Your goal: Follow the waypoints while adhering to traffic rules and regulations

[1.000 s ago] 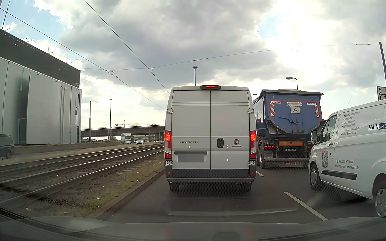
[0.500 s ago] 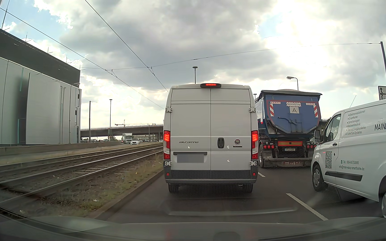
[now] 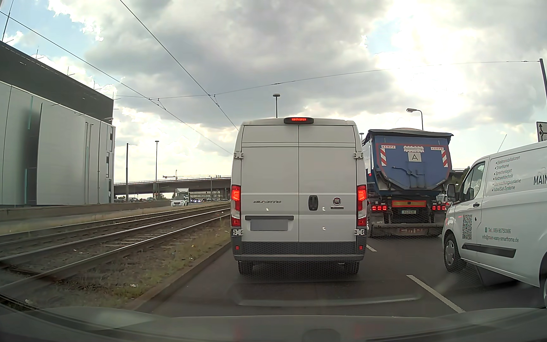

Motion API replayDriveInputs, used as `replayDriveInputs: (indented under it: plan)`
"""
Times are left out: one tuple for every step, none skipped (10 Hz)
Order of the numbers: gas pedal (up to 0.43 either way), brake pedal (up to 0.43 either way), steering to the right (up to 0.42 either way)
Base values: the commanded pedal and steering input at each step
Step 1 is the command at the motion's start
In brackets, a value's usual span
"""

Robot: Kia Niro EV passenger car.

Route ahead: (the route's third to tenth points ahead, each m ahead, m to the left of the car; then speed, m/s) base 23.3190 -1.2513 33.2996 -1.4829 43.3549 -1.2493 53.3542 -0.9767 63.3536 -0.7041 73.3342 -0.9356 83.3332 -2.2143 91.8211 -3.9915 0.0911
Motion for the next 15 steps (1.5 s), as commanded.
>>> replayDriveInputs:
  plan:
    - [0.0,0.14,-0.008]
    - [0.0,0.14,-0.009]
    - [0.0,0.152,-0.009]
    - [0.0,0.159,-0.009]
    - [0.0,0.165,-0.009]
    - [0.0,0.177,-0.009]
    - [0.0,0.177,-0.009]
    - [0.0,0.171,-0.009]
    - [0.0,0.177,-0.009]
    - [0.0,0.177,-0.009]
    - [0.0,0.177,-0.009]
    - [0.0,0.177,-0.009]
    - [0.0,0.177,-0.009]
    - [0.0,0.177,-0.009]
    - [0.0,0.177,-0.009]
